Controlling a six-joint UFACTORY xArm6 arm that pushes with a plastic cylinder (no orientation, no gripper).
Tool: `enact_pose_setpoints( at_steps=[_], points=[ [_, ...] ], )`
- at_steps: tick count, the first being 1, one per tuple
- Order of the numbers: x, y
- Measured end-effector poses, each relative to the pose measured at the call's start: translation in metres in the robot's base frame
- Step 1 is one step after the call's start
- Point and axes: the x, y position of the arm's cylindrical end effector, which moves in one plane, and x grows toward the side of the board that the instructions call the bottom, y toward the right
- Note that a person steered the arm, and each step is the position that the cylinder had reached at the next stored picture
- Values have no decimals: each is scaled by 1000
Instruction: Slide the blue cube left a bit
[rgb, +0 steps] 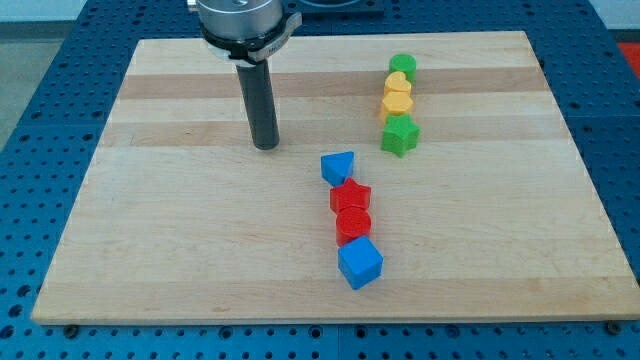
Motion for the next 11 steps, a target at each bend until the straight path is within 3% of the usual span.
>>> enact_pose_setpoints(
  at_steps=[1,3,4,6,7,8,10,11],
  points=[
    [2,-2],
    [192,-27],
    [214,-24],
    [215,-13],
    [215,31],
    [215,36],
    [214,163],
    [214,163]
  ],
)
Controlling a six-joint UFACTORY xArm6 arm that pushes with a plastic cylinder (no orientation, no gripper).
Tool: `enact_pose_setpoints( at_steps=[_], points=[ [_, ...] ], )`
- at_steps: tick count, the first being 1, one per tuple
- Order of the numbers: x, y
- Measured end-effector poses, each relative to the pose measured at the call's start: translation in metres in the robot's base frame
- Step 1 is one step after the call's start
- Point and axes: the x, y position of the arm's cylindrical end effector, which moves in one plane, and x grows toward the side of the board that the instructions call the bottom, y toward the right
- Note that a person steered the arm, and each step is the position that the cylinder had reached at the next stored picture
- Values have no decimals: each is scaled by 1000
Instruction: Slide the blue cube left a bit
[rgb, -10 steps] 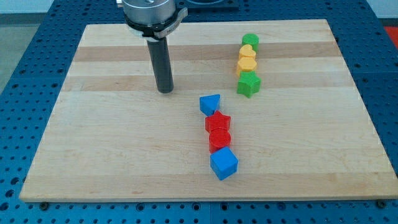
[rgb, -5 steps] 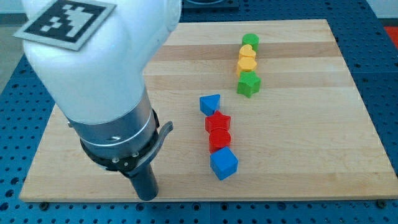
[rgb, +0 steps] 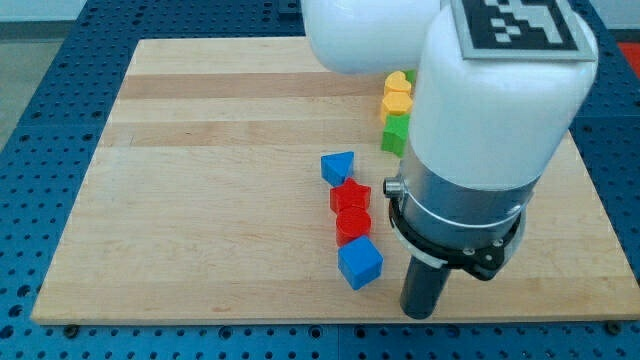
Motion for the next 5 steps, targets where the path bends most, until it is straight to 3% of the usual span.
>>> enact_pose_setpoints(
  at_steps=[1,3,5],
  points=[
    [-44,-2],
    [-45,-8],
    [-38,-80]
  ],
)
